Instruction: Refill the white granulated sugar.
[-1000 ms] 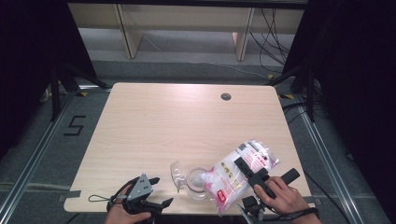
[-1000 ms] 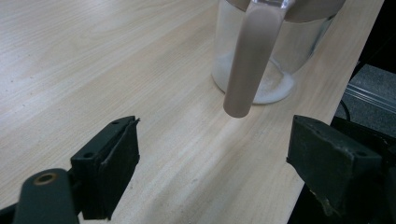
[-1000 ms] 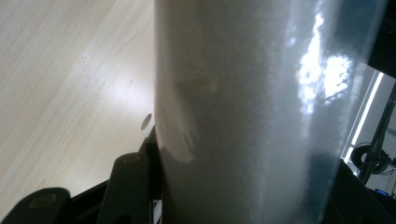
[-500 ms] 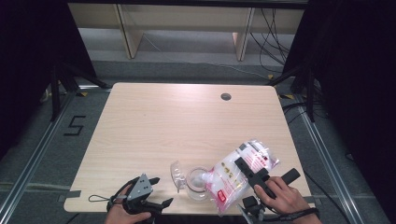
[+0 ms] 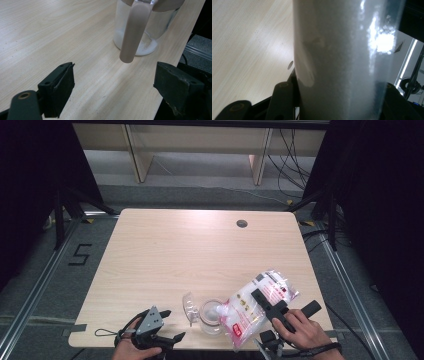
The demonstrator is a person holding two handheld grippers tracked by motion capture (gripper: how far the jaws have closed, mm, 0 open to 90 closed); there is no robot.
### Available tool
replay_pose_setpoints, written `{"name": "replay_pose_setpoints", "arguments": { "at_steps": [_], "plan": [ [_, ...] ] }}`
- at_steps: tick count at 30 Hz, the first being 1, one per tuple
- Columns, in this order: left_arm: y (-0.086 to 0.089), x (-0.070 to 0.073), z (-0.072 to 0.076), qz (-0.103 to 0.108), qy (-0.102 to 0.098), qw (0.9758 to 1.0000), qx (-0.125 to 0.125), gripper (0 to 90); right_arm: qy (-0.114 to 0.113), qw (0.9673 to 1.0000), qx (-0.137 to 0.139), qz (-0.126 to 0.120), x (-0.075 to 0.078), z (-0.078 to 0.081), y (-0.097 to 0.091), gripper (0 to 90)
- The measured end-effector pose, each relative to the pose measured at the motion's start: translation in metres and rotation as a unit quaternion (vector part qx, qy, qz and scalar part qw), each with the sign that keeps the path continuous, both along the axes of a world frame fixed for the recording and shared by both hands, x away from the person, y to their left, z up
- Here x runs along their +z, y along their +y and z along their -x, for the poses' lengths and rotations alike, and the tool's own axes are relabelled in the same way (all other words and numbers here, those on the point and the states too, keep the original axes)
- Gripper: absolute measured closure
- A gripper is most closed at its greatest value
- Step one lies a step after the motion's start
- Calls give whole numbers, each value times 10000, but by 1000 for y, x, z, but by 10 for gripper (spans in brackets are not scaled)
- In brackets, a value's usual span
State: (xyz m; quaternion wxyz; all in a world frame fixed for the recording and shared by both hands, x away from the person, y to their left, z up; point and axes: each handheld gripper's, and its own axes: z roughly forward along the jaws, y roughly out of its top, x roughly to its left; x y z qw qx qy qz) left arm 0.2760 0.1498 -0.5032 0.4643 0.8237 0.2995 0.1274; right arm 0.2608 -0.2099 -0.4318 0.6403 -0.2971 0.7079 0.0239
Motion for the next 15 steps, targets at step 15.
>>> {"name": "replay_pose_setpoints", "arguments": {
  "at_steps": [15],
  "plan": [
    [0, 0, 0, 0, -1, 10000, 2, 161, -57, 10000, 60, 13, -2, 0, 1, 563]
  ]
}}
